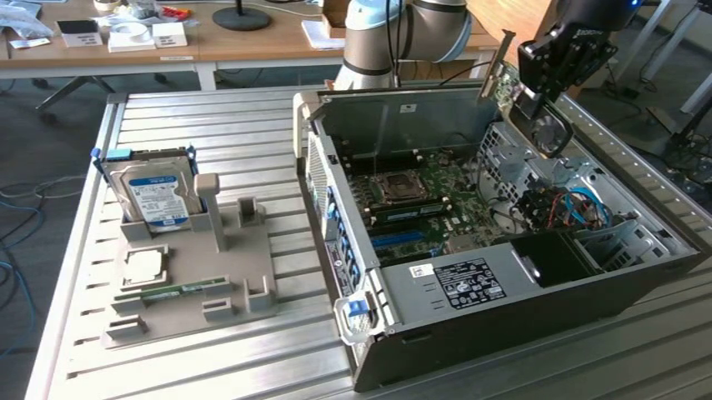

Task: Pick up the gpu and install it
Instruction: 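Insert the gpu into the slot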

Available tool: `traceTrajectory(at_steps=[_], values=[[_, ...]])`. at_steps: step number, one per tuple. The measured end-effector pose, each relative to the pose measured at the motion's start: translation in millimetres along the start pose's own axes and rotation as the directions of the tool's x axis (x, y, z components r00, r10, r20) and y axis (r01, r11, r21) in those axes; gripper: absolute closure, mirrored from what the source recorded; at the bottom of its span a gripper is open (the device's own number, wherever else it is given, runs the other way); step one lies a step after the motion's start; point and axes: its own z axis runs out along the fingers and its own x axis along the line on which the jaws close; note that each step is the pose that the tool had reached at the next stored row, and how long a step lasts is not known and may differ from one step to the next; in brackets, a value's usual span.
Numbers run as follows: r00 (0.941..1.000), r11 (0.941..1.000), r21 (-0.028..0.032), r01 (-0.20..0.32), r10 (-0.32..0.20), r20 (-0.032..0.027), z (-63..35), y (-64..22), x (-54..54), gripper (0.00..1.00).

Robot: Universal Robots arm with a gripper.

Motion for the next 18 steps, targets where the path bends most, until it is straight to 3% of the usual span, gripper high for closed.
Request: traceTrajectory(at_steps=[9, 13, 18], values=[[0.9942, 0.9942, -0.0028, 0.107, -0.107, -0.0057, 0.0, 0.0, 0.1, 0.73], [0.9874, 0.9874, -0.0043, 0.158, -0.158, -0.0083, 0.0, 0.0, 0.1, 0.73], [0.9743, 0.9743, -0.0066, 0.225, -0.225, -0.0116, 0.1, 0.0, 0.1, 0.73]])
